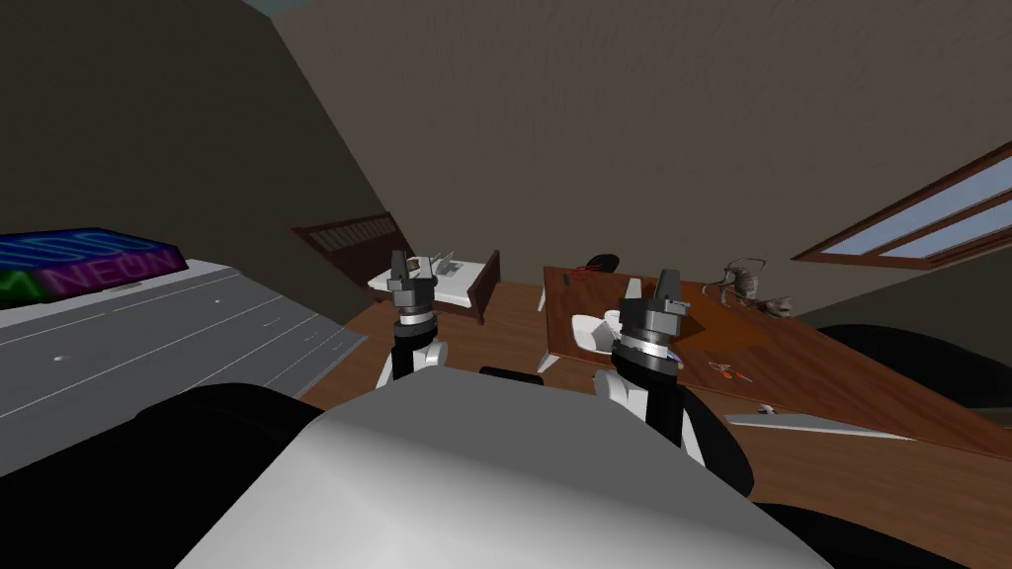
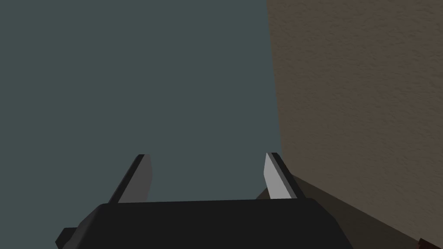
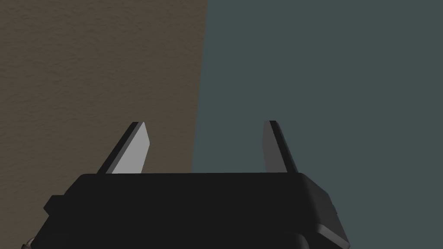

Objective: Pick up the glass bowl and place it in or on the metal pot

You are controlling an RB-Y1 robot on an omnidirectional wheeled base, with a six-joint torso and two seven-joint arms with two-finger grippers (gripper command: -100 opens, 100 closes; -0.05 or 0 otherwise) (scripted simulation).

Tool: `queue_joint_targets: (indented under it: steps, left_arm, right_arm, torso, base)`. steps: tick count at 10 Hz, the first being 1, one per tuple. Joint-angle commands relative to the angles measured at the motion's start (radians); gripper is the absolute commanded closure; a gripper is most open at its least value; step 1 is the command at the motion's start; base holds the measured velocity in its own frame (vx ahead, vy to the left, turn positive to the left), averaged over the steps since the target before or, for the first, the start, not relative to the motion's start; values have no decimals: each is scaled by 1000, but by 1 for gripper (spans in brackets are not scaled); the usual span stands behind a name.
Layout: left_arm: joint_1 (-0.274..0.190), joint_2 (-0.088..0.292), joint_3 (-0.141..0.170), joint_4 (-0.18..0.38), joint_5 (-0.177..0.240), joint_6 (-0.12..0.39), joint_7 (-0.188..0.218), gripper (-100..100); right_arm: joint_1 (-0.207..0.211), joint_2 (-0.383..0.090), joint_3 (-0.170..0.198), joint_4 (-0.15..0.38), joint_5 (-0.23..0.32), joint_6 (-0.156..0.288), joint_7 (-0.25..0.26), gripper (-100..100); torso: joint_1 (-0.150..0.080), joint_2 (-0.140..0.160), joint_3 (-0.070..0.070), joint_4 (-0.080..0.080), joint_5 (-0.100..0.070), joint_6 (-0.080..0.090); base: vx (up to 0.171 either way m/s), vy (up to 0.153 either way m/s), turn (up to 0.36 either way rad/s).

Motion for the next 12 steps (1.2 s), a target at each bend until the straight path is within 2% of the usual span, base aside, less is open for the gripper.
queue_joint_targets:
  steps: [1,4,7,8,9,10,12]
  left_arm:
    - [0,0,0,0,0,0,0,0]
    - [0,0,0,0,0,0,0,0]
    - [0,0,0,0,0,0,0,0]
    - [0,0,0,0,0,0,0,0]
    - [0,0,0,0,0,0,0,0]
    - [0,0,0,0,0,0,0,0]
    - [0,0,0,0,0,0,0,0]
  right_arm:
    - [-4,-36,6,14,8,-3,3,-100]
    - [-16,-128,29,71,42,-14,18,-100]
    - [-35,-238,64,163,98,-29,45,-100]
    - [-35,-248,64,163,98,-29,45,-100]
    - [-42,-287,78,201,121,-35,57,-100]
    - [-42,-290,78,201,121,-35,57,-100]
    - [-57,-359,107,272,171,-46,83,-100]
  torso:
    - [0,0,0,0,0,0]
    - [4,7,4,2,1,0]
    - [7,11,6,2,1,0]
    - [7,13,8,3,2,0]
    - [6,11,7,3,1,0]
    - [4,11,6,2,1,0]
    - [4,7,4,2,1,0]
  base:
    - [-40,11,43]
    - [-121,68,75]
    - [-177,104,121]
    - [-155,86,39]
    - [-149,62,94]
    - [-98,44,48]
    - [-118,80,129]
